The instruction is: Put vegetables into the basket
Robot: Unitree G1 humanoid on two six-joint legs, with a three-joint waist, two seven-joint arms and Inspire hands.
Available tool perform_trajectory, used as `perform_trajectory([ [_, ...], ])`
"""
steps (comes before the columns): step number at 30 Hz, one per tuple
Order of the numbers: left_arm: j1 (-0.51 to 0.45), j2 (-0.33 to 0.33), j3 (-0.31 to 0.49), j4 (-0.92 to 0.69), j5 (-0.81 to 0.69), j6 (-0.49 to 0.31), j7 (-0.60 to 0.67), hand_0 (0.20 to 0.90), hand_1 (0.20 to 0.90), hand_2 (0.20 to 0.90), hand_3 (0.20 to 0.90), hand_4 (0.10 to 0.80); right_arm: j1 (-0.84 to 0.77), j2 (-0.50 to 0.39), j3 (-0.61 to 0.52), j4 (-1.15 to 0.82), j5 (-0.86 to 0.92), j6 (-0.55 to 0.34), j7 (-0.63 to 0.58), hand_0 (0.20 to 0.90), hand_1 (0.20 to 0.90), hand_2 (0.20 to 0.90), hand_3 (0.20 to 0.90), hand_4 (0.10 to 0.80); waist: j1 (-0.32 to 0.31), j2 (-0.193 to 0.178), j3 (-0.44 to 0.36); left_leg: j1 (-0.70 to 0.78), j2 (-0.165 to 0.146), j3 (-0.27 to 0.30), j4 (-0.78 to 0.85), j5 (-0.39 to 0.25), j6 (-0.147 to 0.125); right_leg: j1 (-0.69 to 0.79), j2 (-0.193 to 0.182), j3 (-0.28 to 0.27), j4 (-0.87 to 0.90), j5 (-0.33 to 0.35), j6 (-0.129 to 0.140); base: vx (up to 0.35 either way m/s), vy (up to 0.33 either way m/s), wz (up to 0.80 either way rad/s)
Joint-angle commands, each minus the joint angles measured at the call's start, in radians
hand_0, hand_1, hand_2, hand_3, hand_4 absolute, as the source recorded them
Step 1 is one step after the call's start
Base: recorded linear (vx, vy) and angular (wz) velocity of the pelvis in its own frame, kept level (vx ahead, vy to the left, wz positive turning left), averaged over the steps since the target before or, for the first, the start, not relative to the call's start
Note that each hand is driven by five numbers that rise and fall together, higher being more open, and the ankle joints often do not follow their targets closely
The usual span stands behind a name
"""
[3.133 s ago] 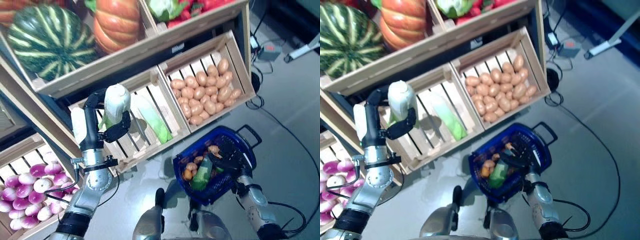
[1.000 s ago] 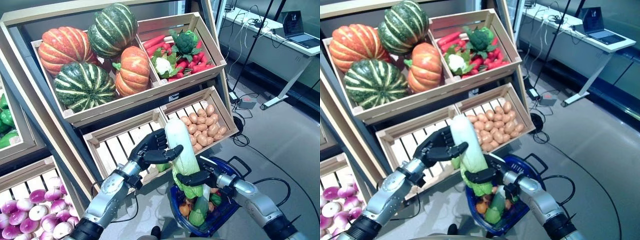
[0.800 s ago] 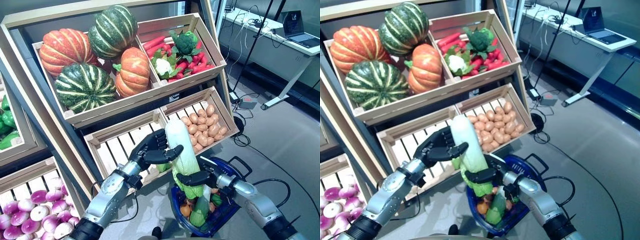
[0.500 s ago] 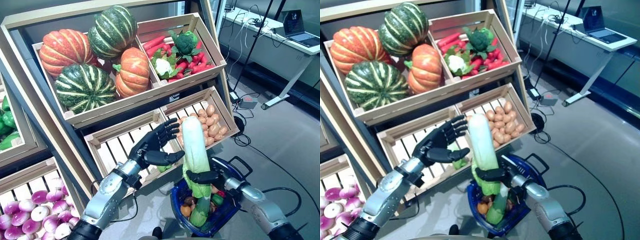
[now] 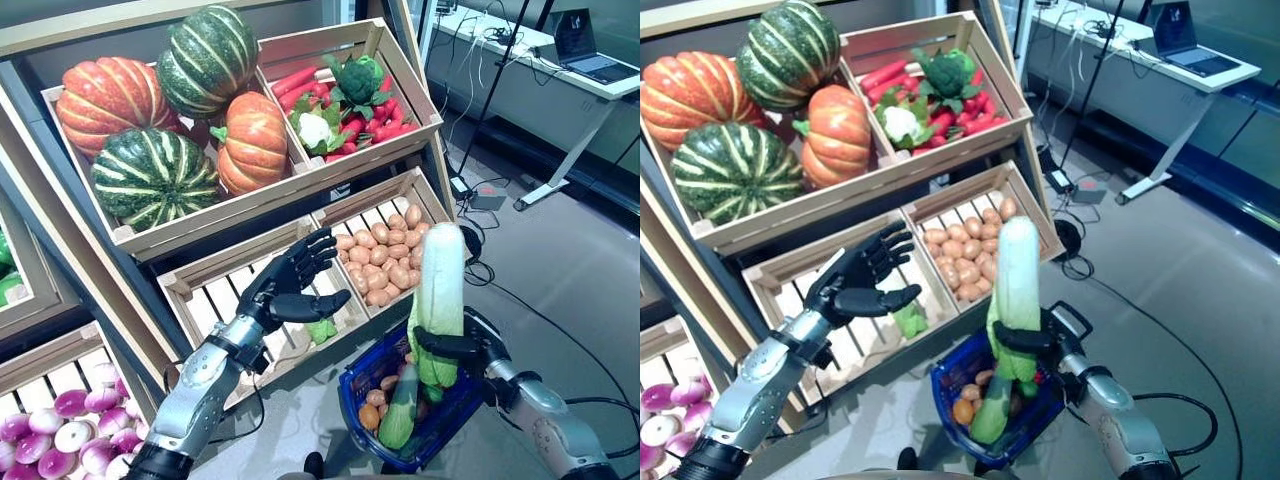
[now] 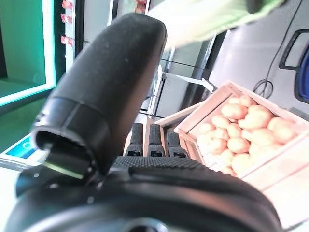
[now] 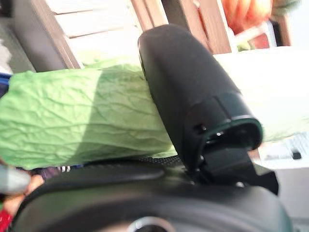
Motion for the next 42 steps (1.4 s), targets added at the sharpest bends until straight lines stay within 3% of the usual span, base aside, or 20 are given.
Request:
perform_trajectory([
  [1, -0.033, 0.015, 0.103, -0.072, 0.031, -0.105, 0.008, 0.9, 0.9, 0.9, 0.9, 0.8, -0.047, 0.042, -0.113, -0.081, 0.118, -0.194, -0.037, 0.3, 0.3, 0.3, 0.3, 0.4, -0.011, -0.039, -0.036, 0.002, 0.013, 0.027, 0.002, -0.062, -0.017, 0.011, -0.048, 0.011, 0.009, 0.018, 0.039, -0.006, -0.053, -0.07],
  [4, -0.031, 0.036, 0.13, -0.057, 0.046, -0.151, 0.058, 0.9, 0.9, 0.9, 0.9, 0.8, -0.052, 0.057, -0.124, -0.051, 0.138, -0.249, -0.078, 0.3, 0.3, 0.3, 0.3, 0.4, -0.011, -0.035, -0.003, -0.033, 0.014, 0.024, 0.002, -0.053, -0.017, -0.036, -0.04, 0.016, 0.043, 0.002, 0.031, -0.116, -0.064, -0.09],
  [11, -0.158, 0.073, 0.156, 0.017, 0.067, -0.293, 0.236, 0.9, 0.9, 0.9, 0.9, 0.8, -0.213, 0.053, -0.137, 0.066, 0.215, -0.405, -0.163, 0.3, 0.3, 0.3, 0.3, 0.4, -0.014, -0.014, 0.166, -0.181, 0.02, 0.02, 0.009, -0.002, -0.028, -0.197, -0.011, 0.041, 0.099, 0.005, 0.003, -0.285, -0.077, 0.0],
  [17, -0.237, 0.081, 0.164, 0.043, 0.117, -0.396, 0.354, 0.9, 0.9, 0.9, 0.9, 0.8, -0.311, 0.039, -0.141, 0.139, 0.298, -0.469, -0.19, 0.3, 0.3, 0.3, 0.3, 0.4, -0.001, -0.002, 0.325, -0.448, 0.019, 0.01, 0.261, -0.004, -0.061, -0.391, -0.018, 0.012, 0.279, -0.026, -0.024, -0.251, -0.095, 0.06],
  [21, -0.278, 0.054, 0.154, 0.015, 0.076, -0.451, 0.367, 0.9, 0.9, 0.9, 0.9, 0.8, -0.394, 0.043, -0.137, 0.199, 0.299, -0.505, -0.266, 0.3, 0.3, 0.3, 0.3, 0.4, 0.014, 0.008, 0.385, -0.602, 0.006, 0.011, 0.397, -0.041, -0.052, -0.532, -0.044, 0.0, 0.397, -0.052, -0.032, -0.131, -0.028, 0.05],
  [29, -0.424, 0.017, 0.054, 0.031, 0.157, -0.446, 0.437, 0.9, 0.9, 0.9, 0.9, 0.8, -0.614, 0.069, -0.082, 0.38, 0.476, -0.492, -0.263, 0.3, 0.3, 0.3, 0.3, 0.4, 0.037, 0.028, 0.415, -0.805, -0.026, -0.019, 0.547, -0.075, -0.029, -0.764, -0.074, 0.027, 0.568, -0.075, -0.039, -0.033, 0.038, 0.1],
  [34, -0.469, 0.025, 0.022, 0.039, 0.162, -0.449, 0.487, 0.9, 0.9, 0.9, 0.9, 0.8, -0.724, 0.049, -0.071, 0.52, 0.587, -0.487, -0.25, 0.3, 0.3, 0.3, 0.3, 0.4, 0.052, 0.05, 0.415, -0.889, -0.053, -0.031, 0.594, -0.088, -0.009, -0.86, -0.061, 0.044, 0.636, -0.088, -0.054, 0.034, 0.048, 0.06],
  [42, -0.507, 0.003, 0.009, 0.024, 0.162, -0.422, 0.513, 0.9, 0.9, 0.9, 0.9, 0.8, -0.865, 0.039, -0.086, 0.635, 0.615, -0.441, -0.296, 0.3, 0.3, 0.3, 0.3, 0.4, 0.075, 0.102, 0.415, -1.023, -0.072, -0.024, 0.709, -0.107, 0.005, -0.996, -0.1, 0.042, 0.788, -0.106, -0.058, 0.008, 0.069, 0.11],
])
